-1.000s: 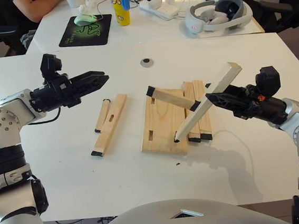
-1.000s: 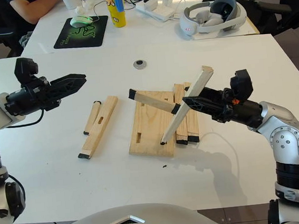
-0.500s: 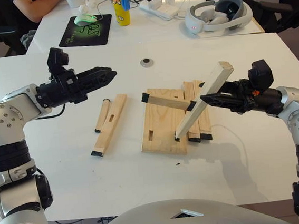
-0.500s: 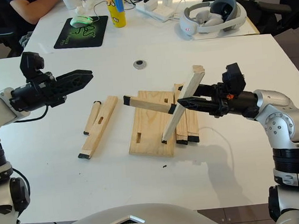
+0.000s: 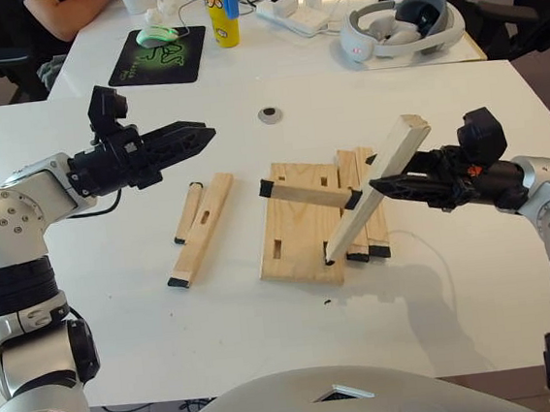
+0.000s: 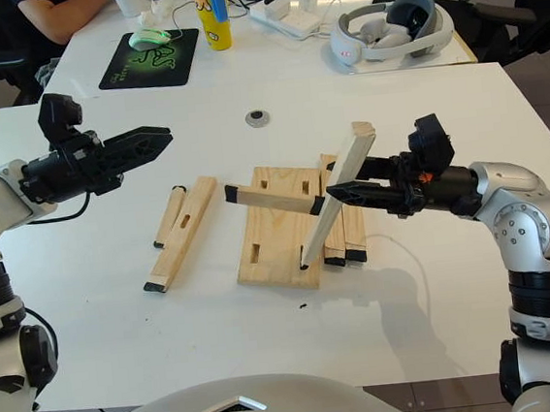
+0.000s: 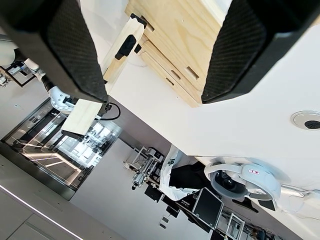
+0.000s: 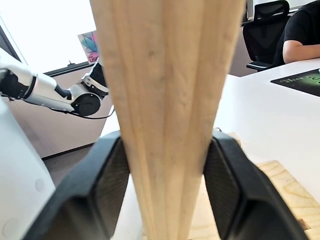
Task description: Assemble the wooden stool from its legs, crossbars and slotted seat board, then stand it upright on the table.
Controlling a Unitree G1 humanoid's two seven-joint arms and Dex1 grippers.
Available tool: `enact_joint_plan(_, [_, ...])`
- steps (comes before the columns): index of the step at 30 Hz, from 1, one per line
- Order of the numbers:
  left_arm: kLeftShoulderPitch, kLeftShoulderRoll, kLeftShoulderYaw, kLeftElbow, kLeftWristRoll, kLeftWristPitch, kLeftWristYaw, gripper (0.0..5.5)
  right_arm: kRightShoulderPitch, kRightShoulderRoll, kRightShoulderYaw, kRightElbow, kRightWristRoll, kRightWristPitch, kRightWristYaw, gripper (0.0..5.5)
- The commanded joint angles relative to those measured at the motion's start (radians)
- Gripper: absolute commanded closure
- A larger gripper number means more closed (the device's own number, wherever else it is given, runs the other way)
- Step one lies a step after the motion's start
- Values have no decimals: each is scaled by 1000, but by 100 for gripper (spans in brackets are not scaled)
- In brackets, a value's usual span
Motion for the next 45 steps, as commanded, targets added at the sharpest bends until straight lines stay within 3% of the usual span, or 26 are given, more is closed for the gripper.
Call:
enact_joint_plan(1, [-8,1,10,-16,-16,7,14,202,4,3,17,-6,-43,-47,-1,344])
enact_joint_plan(26, [-3,-3,-12,5,-7,-14,-16,202,-94,-38,116,5,-140,-126,66,345])
enact_joint_plan(34, [-6,16,-27,35,17,-35,-58,202,5,-50,126,-26,-183,-167,63,345])
enact_joint_plan(45, [-16,28,-33,38,22,-29,-63,202,308,-37,89,-147,-202,-241,-47,345])
